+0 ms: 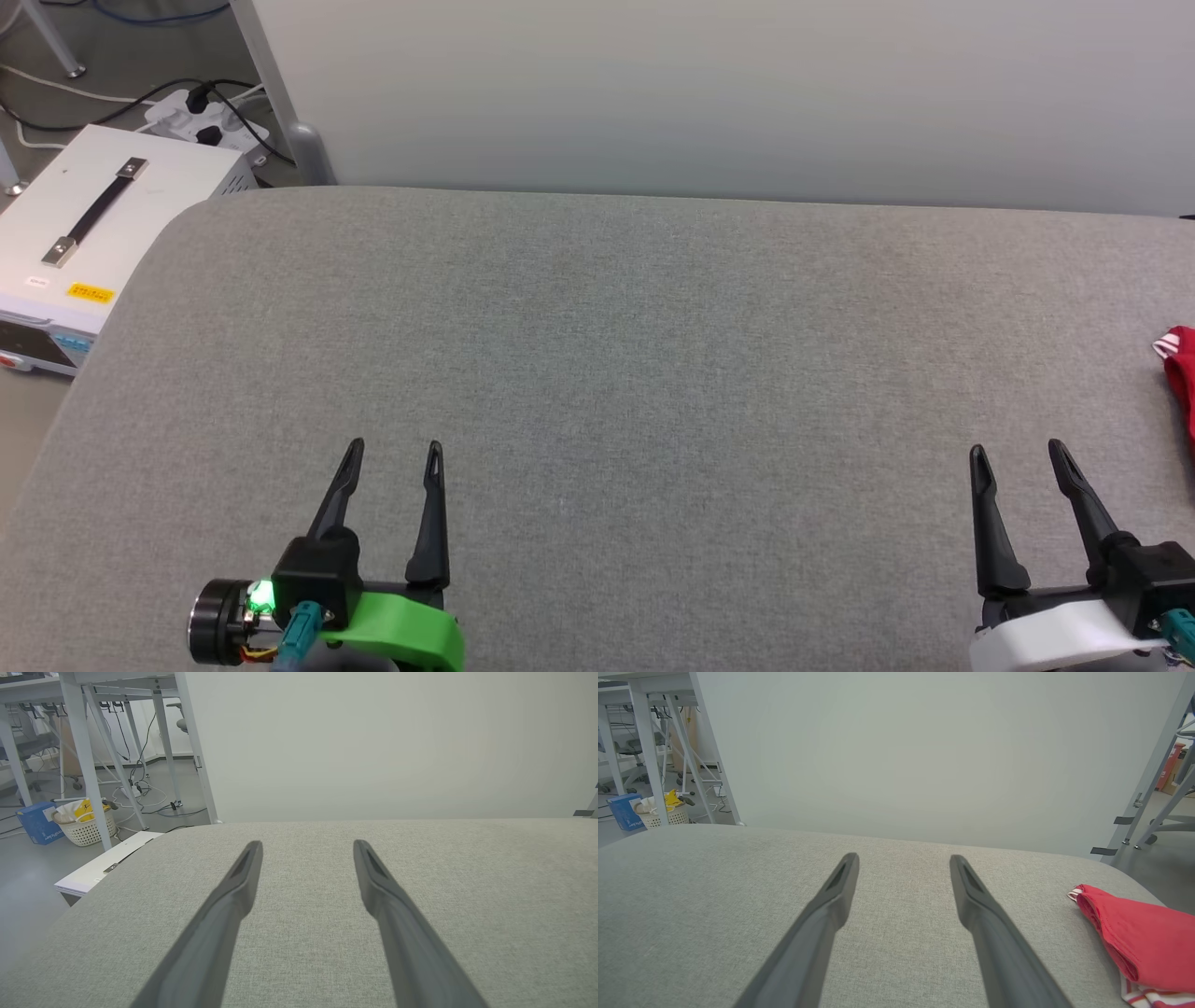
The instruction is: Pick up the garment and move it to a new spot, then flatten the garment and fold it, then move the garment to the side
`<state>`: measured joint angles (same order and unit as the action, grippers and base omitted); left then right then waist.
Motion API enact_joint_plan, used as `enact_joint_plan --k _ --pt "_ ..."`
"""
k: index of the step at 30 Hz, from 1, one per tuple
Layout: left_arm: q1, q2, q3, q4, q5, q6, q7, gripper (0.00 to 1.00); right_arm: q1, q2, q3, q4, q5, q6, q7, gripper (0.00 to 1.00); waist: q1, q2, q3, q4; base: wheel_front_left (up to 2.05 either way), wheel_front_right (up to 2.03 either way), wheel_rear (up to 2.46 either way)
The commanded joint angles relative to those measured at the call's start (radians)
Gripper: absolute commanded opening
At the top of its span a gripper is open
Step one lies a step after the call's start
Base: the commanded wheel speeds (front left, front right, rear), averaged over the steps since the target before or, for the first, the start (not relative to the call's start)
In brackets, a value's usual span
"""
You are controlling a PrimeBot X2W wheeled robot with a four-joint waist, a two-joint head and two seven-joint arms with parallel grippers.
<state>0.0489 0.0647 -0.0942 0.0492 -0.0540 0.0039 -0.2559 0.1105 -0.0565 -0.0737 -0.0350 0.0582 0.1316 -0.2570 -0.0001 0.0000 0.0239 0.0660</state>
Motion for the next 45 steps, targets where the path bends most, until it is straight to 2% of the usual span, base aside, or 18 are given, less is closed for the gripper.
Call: enact_joint_plan --k 1,19,20,45 --pt "0.019 -0.004 0.0 0.0 -0.009 -0.005 -0.006 1.0 0.017 0.004 -0.001 -0.009 0.01 -0.001 -0.005 1.0 0.0001 0.0 -0.004 -0.001 0.0 0.0 0.0" --pt "0.031 -0.009 0.009 0.009 -0.011 -0.017 -0.006 1.0 0.041 0.006 0.008 -0.009 0.046 -0.001 -0.005 1.0 0.0001 0.0 -0.001 -0.01 0.0 0.0 0.0" --pt "0.017 -0.004 0.006 0.007 0.0 -0.01 0.0 0.0 0.032 0.005 0.007 -0.007 0.041 0.0 0.0 0.0 0.0001 0.0 -0.001 -0.01 0.0 0.0 0.0" --pt "0.006 -0.005 0.019 -0.003 0.009 -0.008 0.043 0.0 0.009 0.005 0.019 0.001 0.025 0.0 0.044 0.0 0.0001 0.0 -0.004 -0.02 0.0 0.0 0.0"
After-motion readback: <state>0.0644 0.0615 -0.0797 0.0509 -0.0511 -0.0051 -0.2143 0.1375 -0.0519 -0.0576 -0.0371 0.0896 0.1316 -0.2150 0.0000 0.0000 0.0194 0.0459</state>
